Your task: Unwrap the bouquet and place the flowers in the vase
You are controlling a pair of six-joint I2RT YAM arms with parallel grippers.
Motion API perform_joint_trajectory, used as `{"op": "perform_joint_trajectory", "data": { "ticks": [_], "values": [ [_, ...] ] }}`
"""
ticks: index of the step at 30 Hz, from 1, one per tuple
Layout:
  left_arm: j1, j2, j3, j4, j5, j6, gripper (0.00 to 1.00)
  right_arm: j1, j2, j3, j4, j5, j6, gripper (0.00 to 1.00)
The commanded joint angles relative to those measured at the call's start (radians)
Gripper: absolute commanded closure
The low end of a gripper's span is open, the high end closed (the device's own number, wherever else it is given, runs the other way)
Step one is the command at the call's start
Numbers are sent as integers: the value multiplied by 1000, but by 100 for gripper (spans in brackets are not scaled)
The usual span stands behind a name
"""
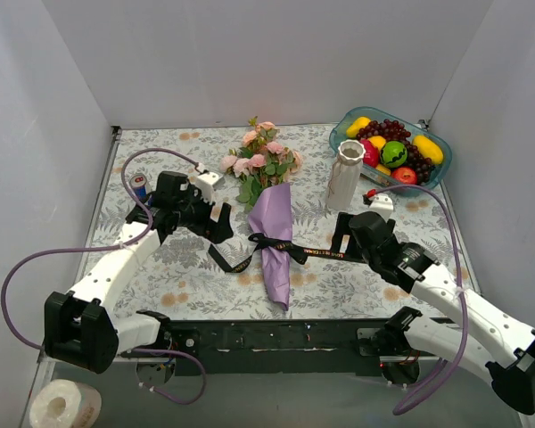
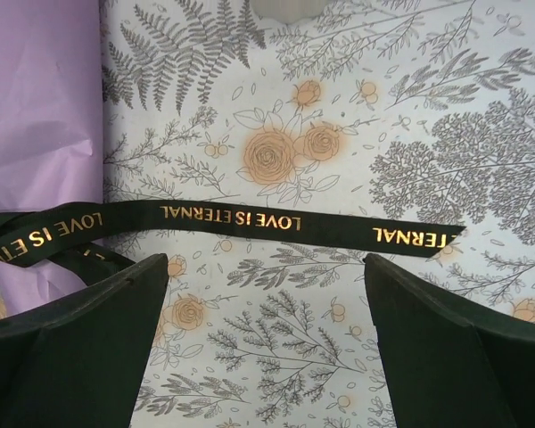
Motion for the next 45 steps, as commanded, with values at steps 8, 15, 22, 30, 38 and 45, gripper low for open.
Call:
{"op": "perform_joint_trajectory", "data": {
  "ticks": [8, 15, 22, 30, 38, 45],
  "values": [
    [130, -11, 36, 52, -20, -39, 2, 3, -114, 28, -12, 75, -130, 2],
    [133, -10, 21, 67, -17, -57, 2, 3, -98, 39, -23, 67, -127, 2],
    [118, 41, 20, 21, 124, 11, 2, 2, -49, -7, 5, 10, -43, 2],
    [-11, 52, -31, 52, 107, 74, 2, 2, 150, -62, 72, -94, 145, 4],
    [-83, 70, -66, 62, 195, 186, 2, 3, 256, -53, 201, -120, 154, 12],
    [-97, 128, -86, 62, 248, 262, 2, 3, 186, -53, 187, -73, -77, 10]
  ]
}}
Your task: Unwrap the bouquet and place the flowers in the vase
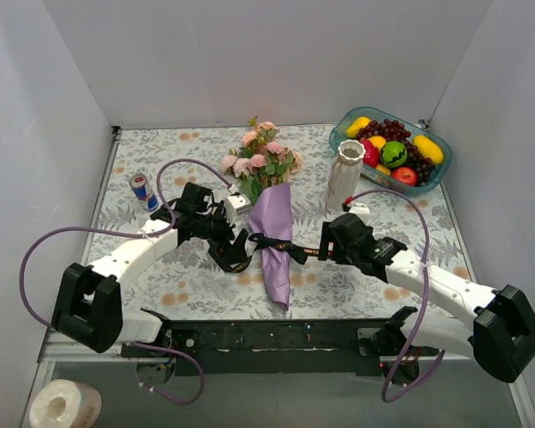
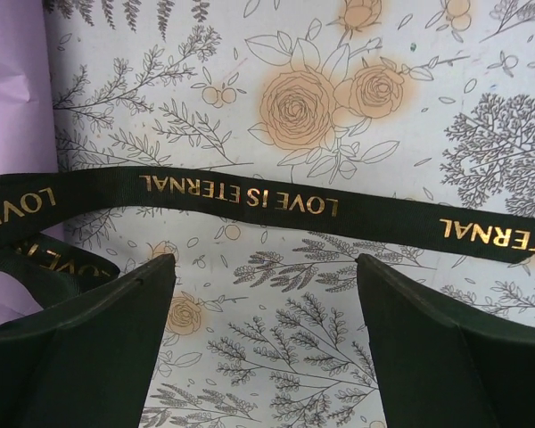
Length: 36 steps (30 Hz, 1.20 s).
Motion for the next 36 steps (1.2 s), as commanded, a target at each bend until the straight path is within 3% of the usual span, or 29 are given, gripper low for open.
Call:
{"op": "perform_joint_trajectory", "data": {
  "ticks": [1, 13, 15, 18, 22, 23, 24, 30, 34, 36],
  "values": [
    [-13, 22, -24, 18, 59, 66, 2, 3, -67, 23, 15, 51, -121, 10],
    [-71, 141, -47, 188, -30, 12, 2, 2, -179, -65, -22, 39, -58, 11],
    [-79, 166, -42, 196, -30, 10, 5, 3, -178, -45, -57, 45, -76, 11],
    [-91, 194, -33, 205, -39, 10, 17, 3, -161, 21, -131, 68, -87, 10],
    [-93, 220, -34, 234, -68, 7, 49, 2, -122, 153, -248, 94, -232, 8],
    [-94, 222, -36, 243, -67, 4, 66, 3, -113, 159, -238, 92, -273, 8],
    [-94, 222, -34, 257, -65, -5, 71, 3, -107, 159, -228, 88, -300, 8],
    [-96, 245, -10, 259, -54, -28, 77, 2, -93, 121, -117, -56, -593, 16],
    [-96, 234, -11, 254, -99, -31, 100, 9, -92, 119, -55, -156, -736, 18],
    [-94, 220, -14, 250, -109, -34, 100, 8, -63, 135, -57, -184, -797, 17]
  ]
}}
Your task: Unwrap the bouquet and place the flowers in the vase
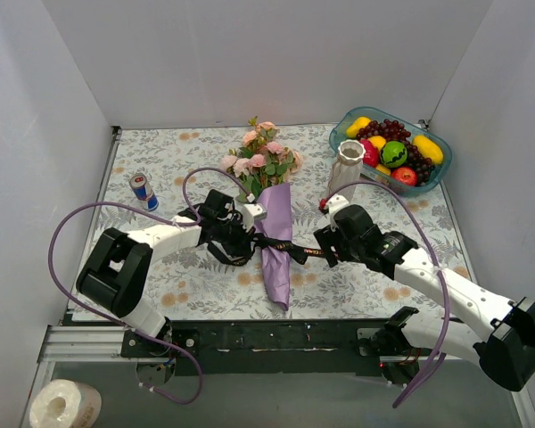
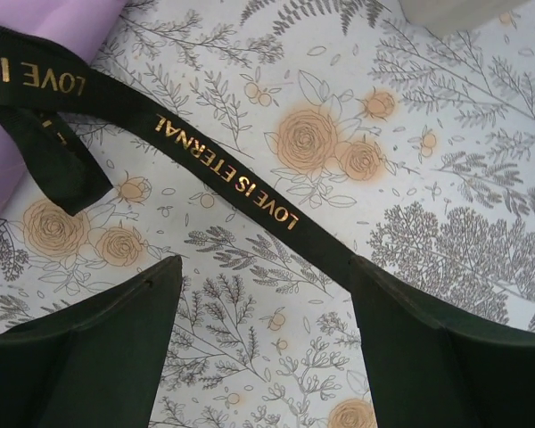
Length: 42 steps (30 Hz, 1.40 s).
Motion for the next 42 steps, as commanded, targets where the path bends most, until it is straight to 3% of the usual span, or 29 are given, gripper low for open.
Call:
{"op": "perform_joint_trajectory", "data": {
  "ticks": [1, 5, 10, 19, 27, 36, 40, 42],
  "values": [
    [-2, -39, 23, 12, -36, -4, 100, 7, 40, 23, 70, -110, -236, 16],
    [-1, -67, 23, 5, -61, -15, 100, 7, 104, 6, 63, -176, -341, 15],
    [-1, -84, 30, -20, -82, -21, 100, 7, 149, -40, 192, -173, -415, 15],
    [7, -113, 19, -50, -116, -15, 100, 7, 243, -101, 367, -205, -412, 16],
    [10, -156, 10, -57, -136, -18, 100, -7, 335, -89, 398, -217, -412, 19],
    [47, -197, -14, -66, -186, -12, 100, -43, 482, 11, 335, -346, -337, 30],
    [67, -211, -23, -67, -193, -6, 100, -48, 516, 26, 292, -403, -316, 47],
    [68, -217, -27, -67, -194, -4, 100, -48, 514, 19, 286, -421, -294, 48]
  ]
}}
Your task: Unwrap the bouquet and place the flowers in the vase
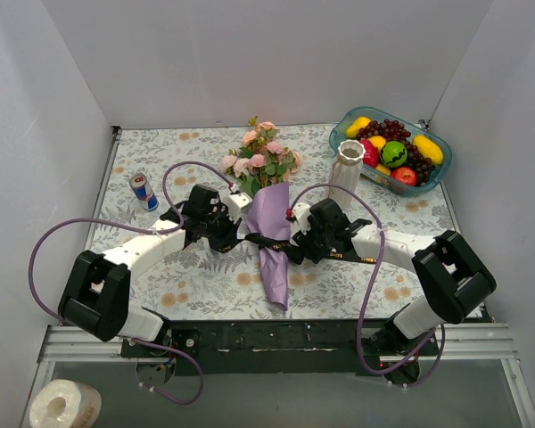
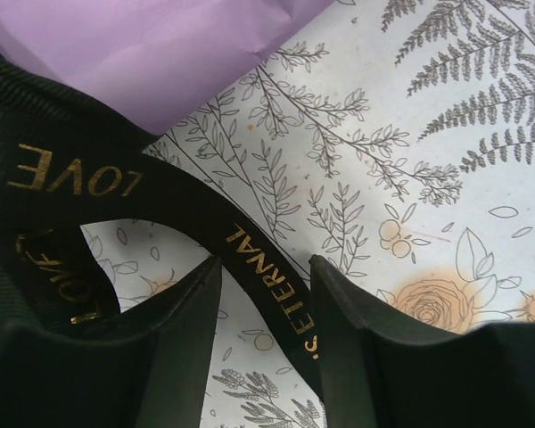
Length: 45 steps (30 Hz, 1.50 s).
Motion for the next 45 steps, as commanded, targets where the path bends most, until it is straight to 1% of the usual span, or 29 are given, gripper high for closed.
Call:
{"op": "perform_joint_trajectory", "data": {
  "ticks": [1, 2, 3, 5, 6, 9, 12, 15, 18, 22, 27, 28, 32, 37, 39, 40, 41, 42, 43, 44, 45],
  "values": [
    [11, -53, -13, -11, -26, 14, 100, -3, 23, -15, -90, -71, 48, 48],
    [11, -53, -11, -9, -28, 14, 100, -1, 17, -23, -87, -73, 52, 49],
    [13, -53, -11, -12, -29, 16, 100, -3, 9, -33, -81, -74, 63, 54],
    [14, -56, -10, -11, -34, 12, 100, -3, -15, -36, -85, -80, 71, 57],
    [14, -57, -8, -11, -37, 11, 100, -3, -17, -33, -87, -82, 77, 63],
    [19, -60, -7, -12, -51, 9, 100, -3, -9, -21, -102, -106, 85, 70],
    [23, -62, -8, -12, -77, 8, 100, -3, -1, -24, -98, -117, 94, 98],
    [28, -62, -14, -12, -97, 12, 100, -3, -18, -35, -90, -100, 106, 99],
    [30, -60, -24, -11, -112, 16, 100, -3, -78, -46, -82, -33, 123, 99],
    [31, -69, -25, -15, -124, 17, 100, -15, -208, -41, -85, 114, 166, 99],
    [65, -108, 39, -80, -86, 6, 100, -58, -345, -3, -121, 278, 210, 99],
    [94, -114, 56, -94, -74, 5, 100, -73, -392, 2, -127, 298, 233, 99],
    [164, -152, 137, -173, -20, 0, 100, -104, -492, 32, -156, 407, 239, 99],
    [206, -203, 226, -229, -67, -11, 100, -116, -575, 66, -214, 495, 249, 99],
    [230, -232, 231, -256, -98, -3, 100, -116, -589, 71, -235, 549, 258, 99],
    [262, -243, 230, -267, -112, 5, 100, -116, -596, 78, -267, 571, 258, 99],
    [279, -263, 227, -291, -123, 18, 100, -118, -598, 82, -288, 632, 270, 99],
    [298, -272, 222, -302, -132, 26, 100, -118, -598, 86, -311, 660, 272, 99],
    [342, -283, 219, -310, -155, 34, 100, -119, -601, 88, -341, 687, 272, 99],
    [370, -295, 208, -322, -161, 52, 100, -119, -600, 89, -364, 757, 279, 99],
    [405, -312, 200, -321, -161, 64, 100, -122, -604, 91, -378, 786, 290, 99]
  ]
}}
